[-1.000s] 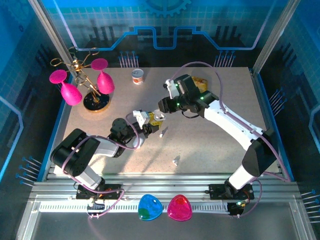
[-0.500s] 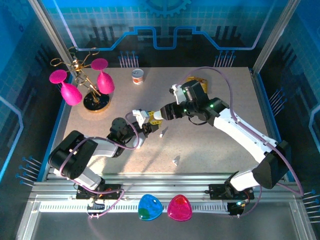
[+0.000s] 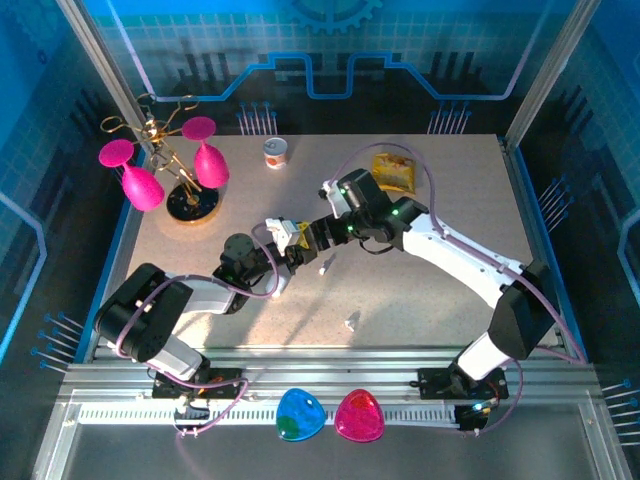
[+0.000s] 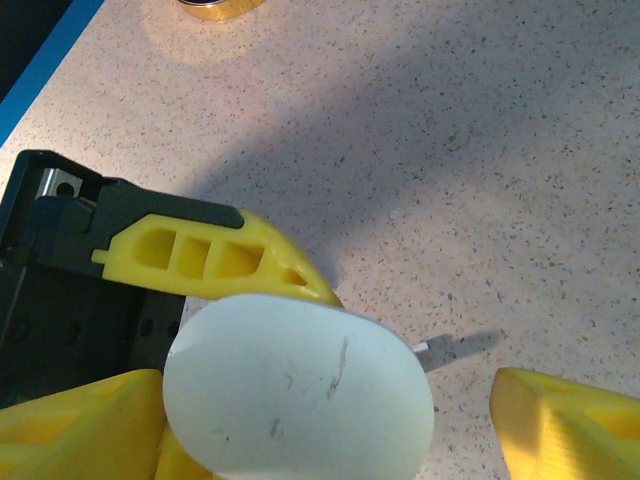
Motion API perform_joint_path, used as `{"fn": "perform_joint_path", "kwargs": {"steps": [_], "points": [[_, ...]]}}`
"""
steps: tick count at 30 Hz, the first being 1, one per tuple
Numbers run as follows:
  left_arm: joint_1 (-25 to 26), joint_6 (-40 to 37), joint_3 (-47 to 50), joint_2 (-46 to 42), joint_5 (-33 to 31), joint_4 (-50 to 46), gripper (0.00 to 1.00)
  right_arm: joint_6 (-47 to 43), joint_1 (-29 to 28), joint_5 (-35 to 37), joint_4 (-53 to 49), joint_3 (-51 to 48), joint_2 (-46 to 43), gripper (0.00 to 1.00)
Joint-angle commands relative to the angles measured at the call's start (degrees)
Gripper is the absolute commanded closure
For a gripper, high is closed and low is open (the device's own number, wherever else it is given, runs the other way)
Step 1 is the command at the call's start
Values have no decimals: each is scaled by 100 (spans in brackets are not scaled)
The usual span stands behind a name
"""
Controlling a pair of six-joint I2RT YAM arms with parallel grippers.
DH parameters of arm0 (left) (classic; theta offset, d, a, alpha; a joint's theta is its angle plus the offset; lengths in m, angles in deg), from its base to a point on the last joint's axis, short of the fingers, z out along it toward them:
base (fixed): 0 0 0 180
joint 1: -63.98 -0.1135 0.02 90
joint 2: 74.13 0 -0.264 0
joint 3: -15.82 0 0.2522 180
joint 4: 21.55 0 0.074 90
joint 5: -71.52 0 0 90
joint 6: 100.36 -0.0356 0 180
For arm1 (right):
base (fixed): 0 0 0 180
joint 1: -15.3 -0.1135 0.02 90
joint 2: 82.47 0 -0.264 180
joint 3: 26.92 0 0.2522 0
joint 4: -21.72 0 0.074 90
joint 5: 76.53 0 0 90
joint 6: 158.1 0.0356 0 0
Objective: Insert the wireless bluetooth earbuds into the charging case
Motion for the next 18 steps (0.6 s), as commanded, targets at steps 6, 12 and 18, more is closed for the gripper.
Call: {"fn": "perform_joint_path", "kwargs": {"steps": [6, 12, 18], "points": [[58, -147, -104, -115, 1, 243, 79, -36, -122, 64, -122, 323, 368, 34], [63, -156, -58, -109, -34, 270, 78, 26, -122, 103, -308, 425, 456, 46], [64, -169, -64, -112, -47, 182, 47, 139, -11, 375, -198, 212, 151, 49]]}}
